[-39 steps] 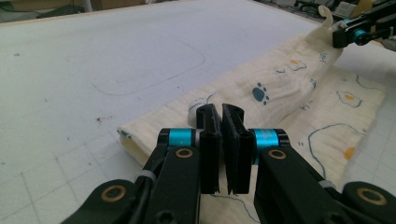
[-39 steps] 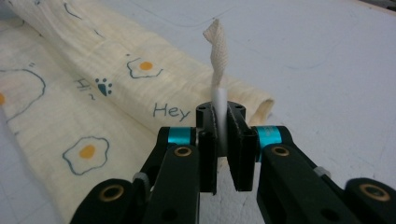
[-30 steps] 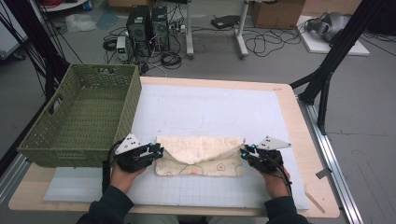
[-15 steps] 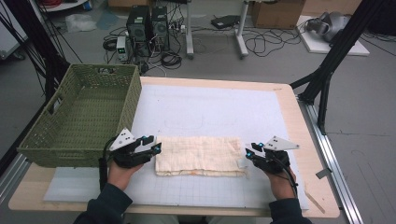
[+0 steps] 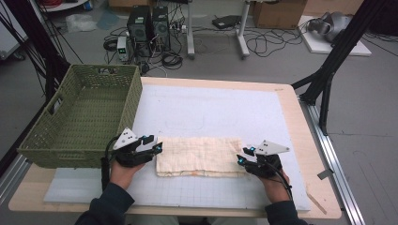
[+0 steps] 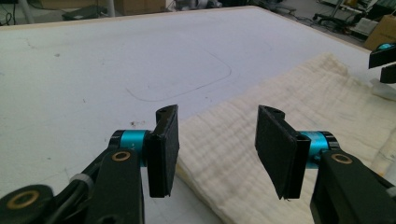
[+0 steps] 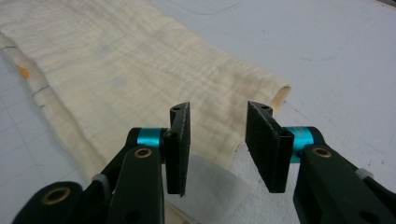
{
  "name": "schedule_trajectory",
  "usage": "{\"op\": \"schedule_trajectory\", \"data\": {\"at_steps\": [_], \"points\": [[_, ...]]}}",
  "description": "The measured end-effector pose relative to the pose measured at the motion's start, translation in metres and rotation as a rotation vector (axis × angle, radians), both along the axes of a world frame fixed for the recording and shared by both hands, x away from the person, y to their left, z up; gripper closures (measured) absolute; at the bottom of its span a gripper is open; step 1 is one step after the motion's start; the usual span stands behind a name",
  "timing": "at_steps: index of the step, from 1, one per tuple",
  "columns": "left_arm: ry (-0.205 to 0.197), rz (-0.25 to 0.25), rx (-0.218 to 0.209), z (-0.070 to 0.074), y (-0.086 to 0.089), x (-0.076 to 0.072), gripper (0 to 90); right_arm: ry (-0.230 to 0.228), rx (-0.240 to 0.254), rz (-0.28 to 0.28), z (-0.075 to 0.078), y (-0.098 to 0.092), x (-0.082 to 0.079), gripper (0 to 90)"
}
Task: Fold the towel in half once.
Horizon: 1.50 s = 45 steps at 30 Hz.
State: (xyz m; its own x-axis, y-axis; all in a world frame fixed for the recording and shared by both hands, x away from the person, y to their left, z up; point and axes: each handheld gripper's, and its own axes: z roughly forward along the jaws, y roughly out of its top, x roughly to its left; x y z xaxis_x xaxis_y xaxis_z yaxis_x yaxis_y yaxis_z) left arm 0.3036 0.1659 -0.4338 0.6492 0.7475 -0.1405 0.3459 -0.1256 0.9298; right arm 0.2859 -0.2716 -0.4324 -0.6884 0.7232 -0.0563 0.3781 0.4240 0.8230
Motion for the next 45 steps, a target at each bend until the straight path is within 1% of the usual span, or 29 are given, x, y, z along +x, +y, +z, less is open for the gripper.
{"op": "schedule_trajectory", "data": {"at_steps": [3,4,5,8,13,19,23,26,31,34,36,38,39,43,45], "points": [[-0.003,-0.002,-0.011,0.002,-0.001,-0.002,48.4,-0.006,0.005,-0.014,0.002,-0.001,-0.002,55.4],[-0.005,-0.002,-0.011,0.002,-0.001,-0.003,48.4,-0.011,0.008,-0.019,0.002,-0.001,-0.003,52.1],[-0.007,-0.005,-0.010,0.003,-0.002,-0.004,48.2,-0.017,0.007,-0.031,0.003,-0.001,-0.004,50.7],[-0.006,-0.003,-0.015,0.003,-0.003,-0.005,44.8,-0.020,0.011,-0.043,0.004,-0.002,-0.006,46.8],[-0.012,0.003,-0.023,0.003,-0.005,-0.009,40.5,-0.014,0.012,-0.053,0.003,-0.004,-0.009,45.9],[-0.018,0.014,-0.017,0.004,-0.006,-0.016,37.5,-0.014,0.004,-0.041,0.002,-0.007,-0.015,46.1],[-0.025,0.016,-0.013,0.006,-0.006,-0.020,37.4,-0.017,0.006,-0.016,0.004,-0.008,-0.016,50.6],[-0.023,0.011,-0.010,0.006,-0.005,-0.020,38.2,-0.007,0.004,-0.001,0.003,-0.009,-0.016,52.9],[-0.017,-0.002,-0.006,0.004,-0.005,-0.020,40.9,0.003,0.016,0.019,0.002,-0.013,-0.014,60.0],[-0.011,-0.017,0.001,0.002,-0.005,-0.019,43.0,0.008,0.026,0.033,0.001,-0.014,-0.012,61.8],[-0.004,-0.020,0.001,0.002,-0.004,-0.019,43.2,0.018,0.019,0.052,-0.001,-0.010,-0.012,61.9],[-0.004,-0.019,-0.002,0.002,-0.004,-0.019,43.5,0.034,0.011,0.084,-0.003,-0.003,-0.012,62.3],[0.000,-0.020,-0.002,0.002,-0.003,-0.020,43.7,0.031,0.006,0.099,-0.004,-0.001,-0.012,62.3],[0.003,-0.013,0.000,0.002,-0.001,-0.021,43.9,0.067,-0.012,0.180,-0.008,0.012,-0.013,63.2],[0.004,-0.007,0.002,0.002,0.000,-0.021,44.1,0.081,-0.060,0.213,-0.012,0.019,-0.013,71.4]]}}
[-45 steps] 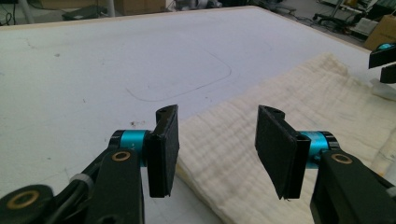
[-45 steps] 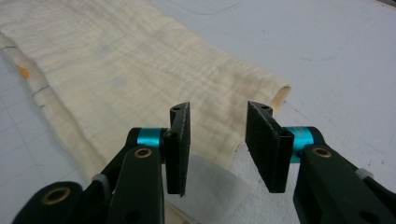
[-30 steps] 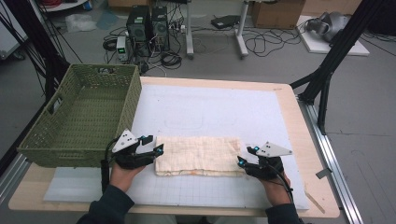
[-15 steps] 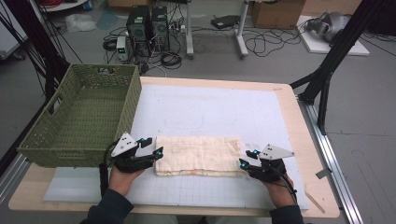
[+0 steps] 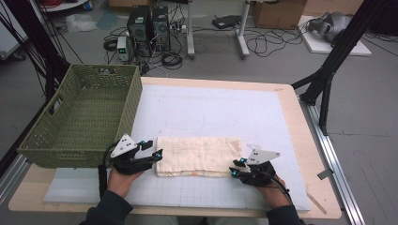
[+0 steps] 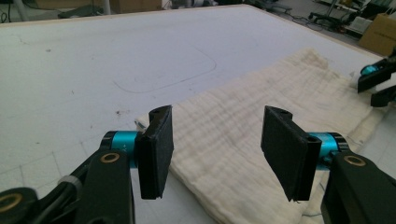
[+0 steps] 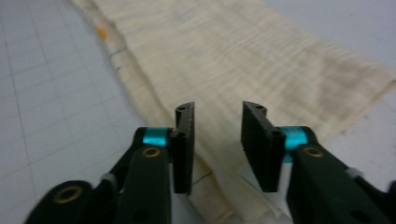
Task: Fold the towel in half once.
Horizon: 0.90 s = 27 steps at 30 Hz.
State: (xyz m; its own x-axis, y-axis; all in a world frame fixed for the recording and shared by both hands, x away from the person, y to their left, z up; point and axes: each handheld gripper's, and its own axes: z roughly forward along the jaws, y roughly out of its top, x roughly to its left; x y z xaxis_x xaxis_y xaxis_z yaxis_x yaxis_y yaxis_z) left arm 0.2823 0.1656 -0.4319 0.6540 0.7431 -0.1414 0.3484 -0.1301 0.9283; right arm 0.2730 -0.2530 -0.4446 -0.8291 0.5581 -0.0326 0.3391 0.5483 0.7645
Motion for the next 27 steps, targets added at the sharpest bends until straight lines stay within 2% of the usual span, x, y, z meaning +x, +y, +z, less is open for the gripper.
{"op": "schedule_trajectory", "data": {"at_steps": [1,5,8,14,18,19,21,23,24,26,27], "points": [[0.000,0.000,0.000,0.000,0.000,0.000,44.2,0.002,-0.021,0.008,-0.001,0.002,0.000,75.3],[0.004,-0.004,0.001,0.000,0.000,-0.001,44.9,0.008,-0.017,0.029,0.000,0.004,0.000,88.6],[0.010,-0.014,0.007,-0.001,0.000,-0.002,48.4,0.014,-0.021,0.034,0.001,0.004,0.000,89.1],[0.015,-0.016,0.005,-0.001,0.000,-0.002,49.0,0.002,0.053,0.048,0.011,0.000,-0.002,89.2],[0.030,-0.027,0.009,-0.001,0.000,-0.004,49.4,-0.013,0.081,0.063,0.019,-0.001,-0.006,89.3],[0.038,-0.030,0.011,-0.001,0.000,-0.004,49.5,-0.004,0.083,0.078,0.021,0.000,-0.008,89.3],[0.051,-0.043,0.025,-0.002,0.000,-0.005,49.7,0.003,0.069,0.093,0.021,0.001,-0.010,89.3],[0.071,-0.045,0.048,-0.004,-0.001,-0.007,49.8,0.015,0.005,0.087,0.014,0.003,-0.009,89.2],[0.077,-0.046,0.053,-0.005,-0.002,-0.007,49.8,0.033,-0.009,0.080,0.009,0.002,-0.008,89.0],[0.092,-0.050,0.064,-0.006,-0.002,-0.008,49.9,0.042,-0.006,0.070,0.007,0.000,-0.007,85.2],[0.094,-0.055,0.072,-0.006,-0.002,-0.009,49.9,0.042,0.017,0.058,0.008,-0.002,-0.005,81.6]]}}
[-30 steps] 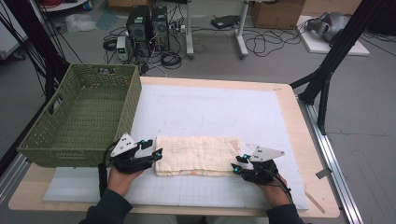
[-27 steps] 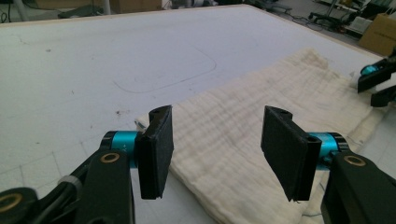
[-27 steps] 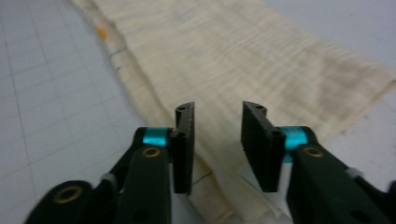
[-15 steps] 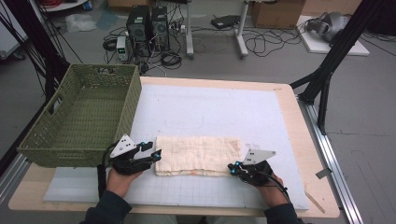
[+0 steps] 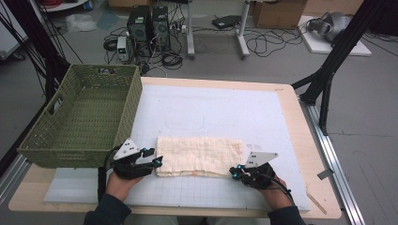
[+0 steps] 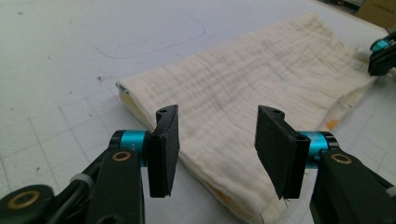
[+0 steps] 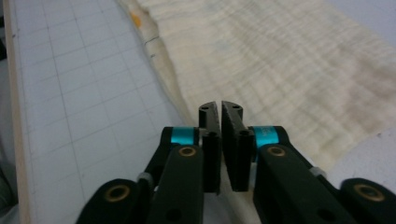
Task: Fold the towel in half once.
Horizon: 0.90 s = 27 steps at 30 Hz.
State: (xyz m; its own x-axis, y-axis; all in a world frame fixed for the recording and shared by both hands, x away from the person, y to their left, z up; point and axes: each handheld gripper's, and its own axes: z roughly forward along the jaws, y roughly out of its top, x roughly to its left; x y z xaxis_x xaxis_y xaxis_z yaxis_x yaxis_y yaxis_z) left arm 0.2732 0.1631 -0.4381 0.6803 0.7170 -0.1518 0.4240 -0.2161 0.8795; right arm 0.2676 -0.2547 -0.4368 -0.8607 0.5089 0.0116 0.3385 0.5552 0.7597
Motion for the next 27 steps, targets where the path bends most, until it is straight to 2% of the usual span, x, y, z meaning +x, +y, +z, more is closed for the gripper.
{"op": "schedule_trajectory", "data": {"at_steps": [4,11,14,16,18,21,24,27], "points": [[0.016,-0.012,0.018,-0.003,-0.002,-0.002,50.2,-0.018,0.048,-0.043,0.006,-0.007,0.001,76.3],[0.041,-0.060,0.073,-0.008,-0.009,-0.004,52.5,-0.022,0.049,-0.060,0.004,-0.009,0.003,71.4],[0.038,-0.081,0.120,-0.010,-0.015,-0.006,64.5,-0.027,0.054,-0.066,0.005,-0.009,0.003,69.7],[0.036,-0.093,0.179,-0.011,-0.018,-0.006,75.7,-0.025,0.056,-0.070,0.005,-0.010,0.003,69.3],[0.028,-0.101,0.193,-0.012,-0.019,-0.007,85.5,-0.023,0.053,-0.074,0.005,-0.010,0.003,69.1],[0.019,-0.107,0.184,-0.010,-0.018,-0.007,89.0,-0.026,0.053,-0.071,0.005,-0.010,0.003,68.9],[0.013,-0.115,0.132,-0.006,-0.015,-0.007,89.4,-0.027,0.051,-0.070,0.004,-0.010,0.003,68.9],[-0.004,-0.118,0.060,0.001,-0.011,-0.009,89.6,-0.026,0.051,-0.069,0.004,-0.009,0.003,68.8]]}}
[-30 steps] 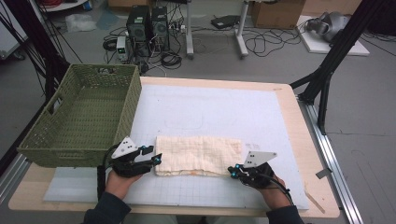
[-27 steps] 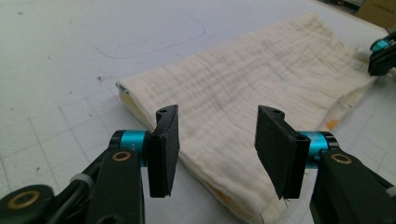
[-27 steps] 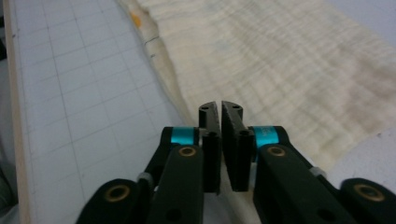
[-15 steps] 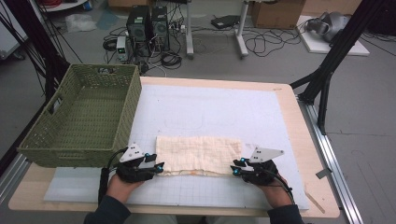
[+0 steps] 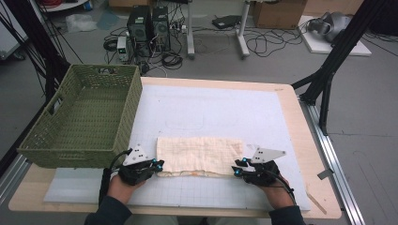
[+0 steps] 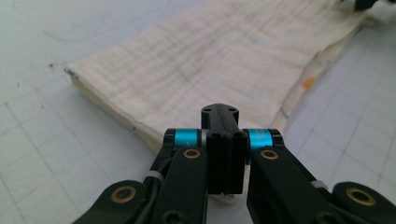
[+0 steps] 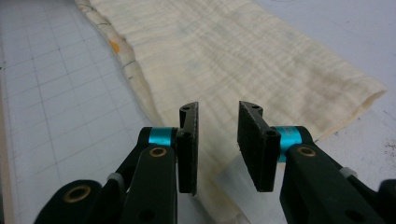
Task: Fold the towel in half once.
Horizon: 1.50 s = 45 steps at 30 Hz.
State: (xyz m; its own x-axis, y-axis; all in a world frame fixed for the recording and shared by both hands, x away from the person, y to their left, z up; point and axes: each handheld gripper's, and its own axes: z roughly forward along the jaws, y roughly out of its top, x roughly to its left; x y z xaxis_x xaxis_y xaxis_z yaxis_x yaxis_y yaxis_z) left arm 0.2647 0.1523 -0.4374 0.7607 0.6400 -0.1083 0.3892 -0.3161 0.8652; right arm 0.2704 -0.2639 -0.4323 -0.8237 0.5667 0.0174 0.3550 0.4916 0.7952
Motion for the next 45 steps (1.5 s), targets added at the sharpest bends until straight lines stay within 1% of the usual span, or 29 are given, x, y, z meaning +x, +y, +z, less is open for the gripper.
{"op": "schedule_trajectory", "data": {"at_steps": [3,5,7,8,10,11,13,15,17,19,22,23,24,25,26,27,28,29,30,32,33,34,36,37,39,40,42,44,45], "points": [[-0.005,-0.004,-0.050,0.005,0.004,-0.001,89.6,0.002,0.000,-0.001,0.000,0.000,0.000,68.7],[0.001,-0.007,-0.077,0.006,0.007,-0.001,89.6,0.005,0.000,0.000,0.000,0.000,0.000,68.7],[0.009,-0.009,-0.095,0.008,0.010,-0.002,89.6,0.004,-0.009,0.004,-0.001,0.001,0.000,68.7],[0.012,-0.009,-0.095,0.008,0.011,-0.003,89.6,0.003,-0.011,0.004,-0.001,0.001,0.000,68.7],[0.022,-0.014,-0.090,0.008,0.012,-0.006,89.6,0.004,-0.010,0.001,-0.001,0.000,0.000,68.7],[0.040,-0.019,-0.085,0.007,0.013,-0.007,89.6,0.003,-0.009,-0.001,-0.001,0.000,0.000,68.6],[0.054,-0.019,-0.075,0.005,0.014,-0.008,89.7,0.006,-0.013,-0.007,-0.001,-0.001,0.000,68.6],[0.060,-0.014,-0.063,0.004,0.016,-0.009,89.7,0.011,-0.030,-0.005,-0.002,-0.001,0.000,68.1],[0.066,-0.009,-0.059,0.003,0.017,-0.009,89.7,0.026,-0.061,0.007,-0.005,0.002,0.001,68.0],[0.070,-0.008,-0.051,0.001,0.017,-0.008,89.7,0.052,-0.090,0.011,-0.009,0.004,0.002,72.1],[0.087,-0.008,-0.032,-0.001,0.017,-0.008,89.7,0.072,-0.092,0.025,-0.010,0.003,0.003,85.6],[0.095,-0.009,-0.024,-0.002,0.016,-0.008,89.7,0.080,-0.097,0.030,-0.009,0.002,0.002,87.9],[0.104,-0.012,-0.017,-0.003,0.016,-0.008,89.7,0.081,-0.102,0.033,-0.009,0.001,0.002,88.7],[0.126,-0.019,0.001,-0.005,0.015,-0.008,89.6,0.082,-0.106,0.037,-0.008,0.001,0.002,88.8],[0.127,-0.021,0.029,-0.006,0.015,-0.008,89.6,0.098,-0.109,0.040,-0.007,0.000,0.002,88.8],[0.134,-0.017,0.041,-0.008,0.014,-0.008,89.5,0.103,-0.107,0.039,-0.007,-0.002,0.002,88.4],[0.133,-0.016,0.053,-0.008,0.014,-0.008,89.4,0.107,-0.099,0.041,-0.007,-0.003,0.002,87.9],[0.130,-0.005,0.048,-0.008,0.013,-0.008,88.8,0.105,-0.097,0.040,-0.007,-0.003,0.002,85.2],[0.116,0.007,0.048,-0.006,0.014,-0.007,85.1,0.102,-0.095,0.039,-0.007,-0.003,0.002,81.7],[0.084,0.050,0.014,-0.002,0.014,-0.005,69.1,0.085,-0.068,0.037,-0.004,-0.003,0.002,76.2],[0.063,0.069,-0.005,0.000,0.014,-0.003,59.2,0.071,-0.045,0.023,-0.002,-0.004,0.002,73.3],[0.043,0.079,-0.024,0.002,0.014,-0.001,56.5,0.061,-0.017,0.015,0.001,-0.005,0.002,71.2],[0.013,0.094,-0.065,0.007,0.012,0.006,56.1,0.026,0.024,-0.008,0.006,-0.006,0.003,64.6],[0.008,0.100,-0.076,0.009,0.011,0.010,56.0,-0.001,0.047,-0.033,0.009,-0.006,0.004,60.4],[-0.006,0.120,-0.092,0.012,0.006,0.019,57.7,-0.032,0.062,-0.075,0.012,-0.005,0.007,56.0],[-0.013,0.121,-0.086,0.013,0.002,0.024,59.7,-0.049,0.060,-0.099,0.014,-0.004,0.010,54.9],[-0.021,0.129,-0.060,0.014,-0.007,0.039,64.2,-0.079,0.045,-0.137,0.017,0.000,0.017,56.3],[-0.025,0.153,-0.034,0.013,-0.013,0.049,69.1,-0.099,0.033,-0.150,0.019,0.004,0.023,61.5],[-0.015,0.172,-0.017,0.012,-0.017,0.054,72.0,-0.110,0.025,-0.153,0.019,0.006,0.026,64.1]]}}
